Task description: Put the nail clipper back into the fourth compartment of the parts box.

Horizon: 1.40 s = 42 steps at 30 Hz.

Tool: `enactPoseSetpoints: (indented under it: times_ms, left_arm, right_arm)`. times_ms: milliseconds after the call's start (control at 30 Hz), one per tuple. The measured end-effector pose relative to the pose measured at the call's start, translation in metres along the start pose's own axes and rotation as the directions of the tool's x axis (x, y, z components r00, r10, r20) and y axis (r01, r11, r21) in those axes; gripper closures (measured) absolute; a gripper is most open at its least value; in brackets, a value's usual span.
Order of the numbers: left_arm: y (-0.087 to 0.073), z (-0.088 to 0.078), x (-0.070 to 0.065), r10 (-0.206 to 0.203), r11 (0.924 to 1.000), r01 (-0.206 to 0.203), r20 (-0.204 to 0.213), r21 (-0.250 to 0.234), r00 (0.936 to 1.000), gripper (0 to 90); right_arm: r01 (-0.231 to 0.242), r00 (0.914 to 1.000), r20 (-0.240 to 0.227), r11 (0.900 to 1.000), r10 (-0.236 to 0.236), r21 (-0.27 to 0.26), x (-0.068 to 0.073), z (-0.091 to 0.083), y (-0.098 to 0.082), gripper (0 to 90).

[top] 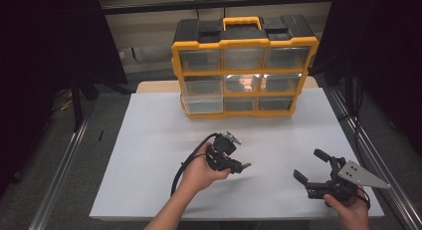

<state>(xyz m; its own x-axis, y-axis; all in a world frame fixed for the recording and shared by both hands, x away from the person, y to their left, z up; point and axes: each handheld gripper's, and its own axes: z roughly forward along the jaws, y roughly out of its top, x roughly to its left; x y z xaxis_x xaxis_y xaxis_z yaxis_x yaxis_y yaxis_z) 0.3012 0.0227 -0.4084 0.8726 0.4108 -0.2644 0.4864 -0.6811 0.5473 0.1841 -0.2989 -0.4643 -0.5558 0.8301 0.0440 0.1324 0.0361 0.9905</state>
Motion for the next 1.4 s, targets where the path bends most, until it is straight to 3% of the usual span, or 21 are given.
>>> enactPoseSetpoints:
  times_ms: [733,933,1400]
  left_arm:
    - [0.017,-0.019,0.01,-0.034,0.9994,0.034,-0.01,0.002,0.9994,79.8]
    - [0.023,-0.027,0.014,-0.026,0.9996,0.027,-0.019,0.007,0.9995,79.8]
    - [0.034,-0.044,0.024,-0.061,0.9981,0.061,-0.026,-0.007,0.9978,79.8]
  right_arm:
    - [0.001,1.0,0.003,1.0,-0.001,-0.004,0.0,0.0,0.0,2.1]
    - [0.004,1.0,0.004,1.0,-0.004,-0.004,0.0,0.0,0.0,2.2]
    - [0.005,1.0,0.002,1.0,-0.005,-0.002,0.0,0.001,0.0,2.2]
